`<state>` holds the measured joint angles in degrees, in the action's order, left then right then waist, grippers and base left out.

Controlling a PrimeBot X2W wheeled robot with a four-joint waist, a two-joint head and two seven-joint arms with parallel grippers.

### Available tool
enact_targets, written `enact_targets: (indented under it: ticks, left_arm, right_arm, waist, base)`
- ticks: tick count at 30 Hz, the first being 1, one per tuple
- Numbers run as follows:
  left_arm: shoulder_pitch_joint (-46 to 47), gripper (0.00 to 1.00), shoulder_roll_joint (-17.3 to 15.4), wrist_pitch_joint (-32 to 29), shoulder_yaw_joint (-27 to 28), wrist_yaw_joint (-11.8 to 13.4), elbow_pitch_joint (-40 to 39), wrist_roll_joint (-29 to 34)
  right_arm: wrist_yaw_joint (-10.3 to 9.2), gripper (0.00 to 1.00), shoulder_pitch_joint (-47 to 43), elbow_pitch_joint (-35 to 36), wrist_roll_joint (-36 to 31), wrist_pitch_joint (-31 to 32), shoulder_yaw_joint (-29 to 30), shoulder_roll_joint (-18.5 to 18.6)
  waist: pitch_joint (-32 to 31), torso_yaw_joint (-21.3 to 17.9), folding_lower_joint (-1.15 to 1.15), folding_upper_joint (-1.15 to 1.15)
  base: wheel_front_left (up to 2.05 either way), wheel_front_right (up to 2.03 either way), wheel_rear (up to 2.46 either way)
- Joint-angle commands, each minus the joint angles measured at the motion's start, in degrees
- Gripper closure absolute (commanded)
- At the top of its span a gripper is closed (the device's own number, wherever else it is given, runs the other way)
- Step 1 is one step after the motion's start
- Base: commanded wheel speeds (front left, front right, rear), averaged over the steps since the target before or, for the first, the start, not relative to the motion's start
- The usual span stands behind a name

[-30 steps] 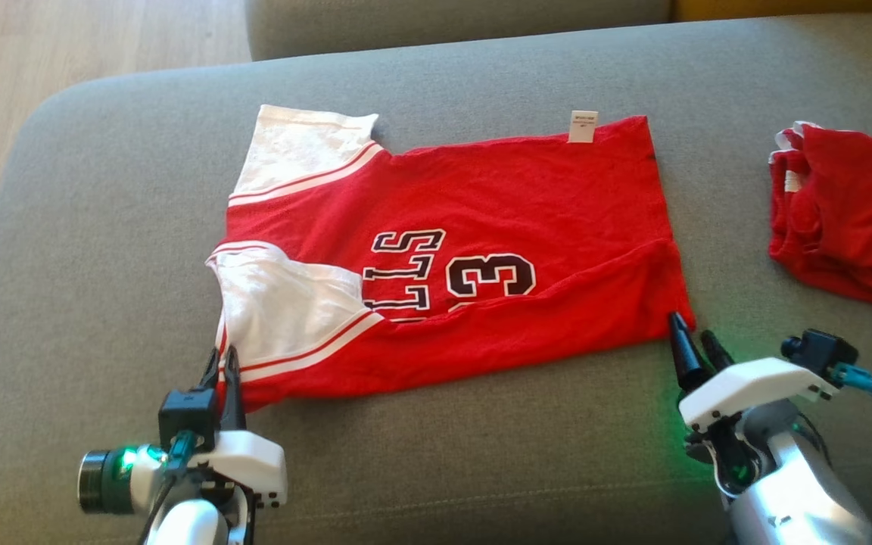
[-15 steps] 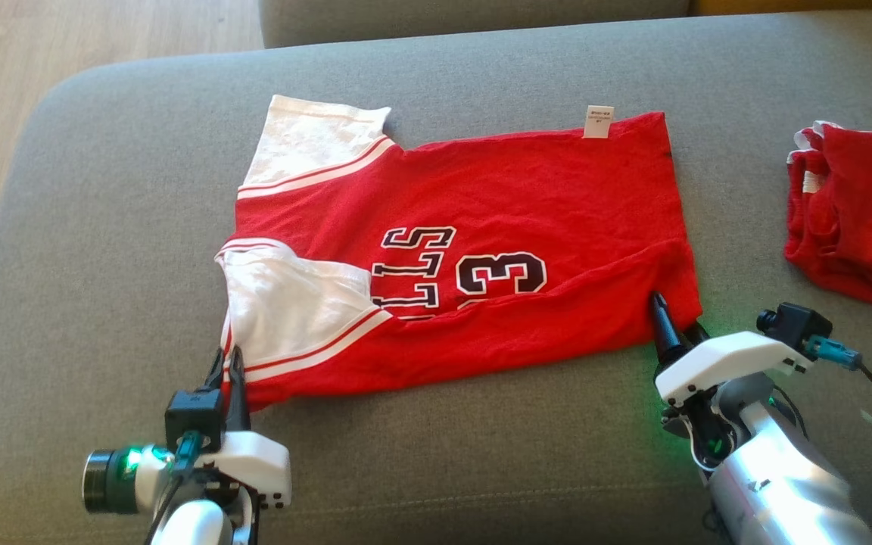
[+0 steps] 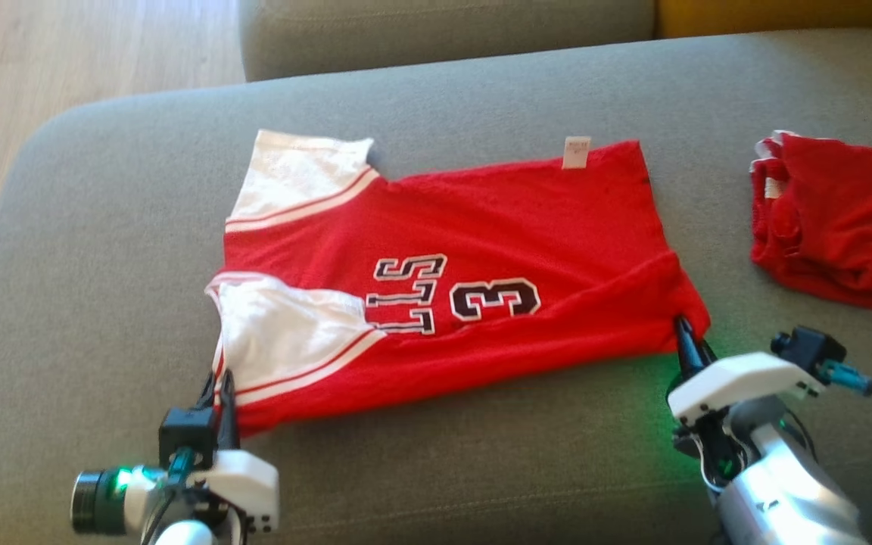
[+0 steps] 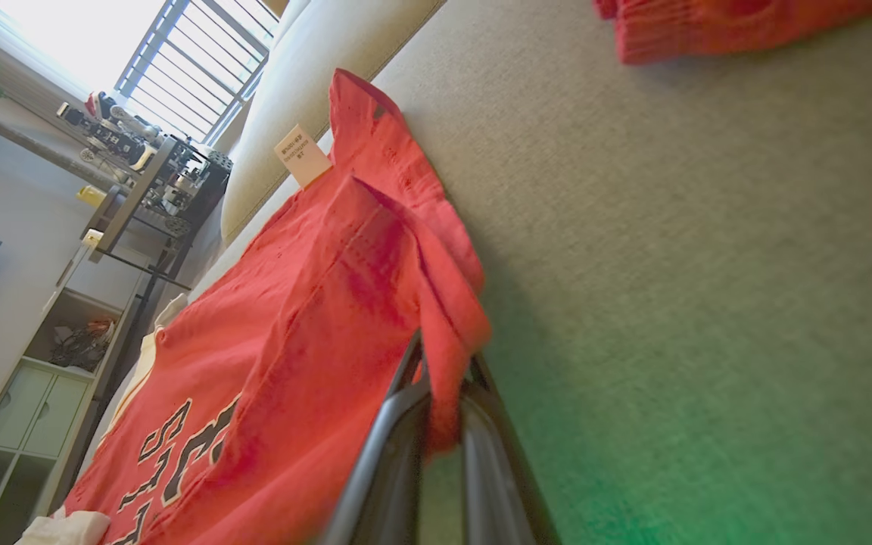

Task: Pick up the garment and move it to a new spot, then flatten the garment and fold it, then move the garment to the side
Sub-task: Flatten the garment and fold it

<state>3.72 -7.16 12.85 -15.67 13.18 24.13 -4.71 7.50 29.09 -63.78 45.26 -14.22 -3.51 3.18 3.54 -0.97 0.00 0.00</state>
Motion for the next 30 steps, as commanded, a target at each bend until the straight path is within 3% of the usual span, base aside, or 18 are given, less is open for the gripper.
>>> enact_targets:
  ticks: [1,17,18,19,20,21,26,30]
  left_arm:
    - [0.67,1.00,-1.61,-0.04,2.07,0.70,-2.04,-0.10]
    - [-8.11,1.00,-4.39,-5.70,-0.32,0.49,-8.58,0.10]
    - [-8.29,0.95,-4.36,-5.88,-0.39,0.56,-8.86,0.03]
    - [-8.40,0.59,-4.35,-6.02,-0.47,0.60,-9.11,-0.03]
    - [-8.47,0.07,-4.34,-6.10,-0.54,0.60,-9.33,-0.11]
    - [-8.52,0.00,-4.33,-6.11,-0.62,0.51,-9.53,-0.23]
    - [-8.26,0.00,-4.00,-4.33,0.75,1.81,-10.78,-1.29]
    - [-6.93,0.00,-4.15,-1.46,2.72,3.18,-12.96,-1.99]
  right_arm:
    - [-0.01,1.00,-0.43,1.73,-0.67,-0.76,-0.52,-0.30]
    - [-0.01,1.00,-7.24,1.45,-5.27,-0.77,4.01,-0.30]
    - [-0.01,0.11,-7.28,1.36,-5.66,-0.77,4.51,-0.30]
    - [-0.01,0.00,-7.28,1.28,-5.99,-0.77,5.05,-0.30]
    - [-0.01,0.00,-7.17,1.25,-6.35,-0.77,5.47,-0.30]
    - [-0.01,0.00,-6.97,1.36,-6.83,-0.77,5.75,-0.30]
    - [-0.01,0.00,-5.98,4.78,-13.24,-0.77,9.49,-0.29]
    - [-0.01,0.00,-6.59,13.74,-20.48,-0.77,10.76,-0.29]
  waist:
    - [-0.64,-0.49,0.00,0.00]
    - [-4.04,-1.92,0.00,0.00]
    - [-4.05,-1.93,0.00,0.00]
    - [-4.05,-1.92,0.00,0.00]
    - [-4.04,-1.90,0.00,0.00]
    - [-4.05,-1.90,0.00,0.00]
    - [-4.02,-1.96,0.00,0.00]
    - [-3.85,-1.54,0.00,0.00]
  base:
    - [0.00,0.00,0.00]
    - [0.00,0.00,0.00]
    - [0.00,0.00,0.00]
    - [0.00,0.00,0.00]
    - [0.00,0.00,0.00]
    - [0.00,0.00,0.00]
    - [0.00,0.00,0.00]
    - [0.00,0.00,0.00]
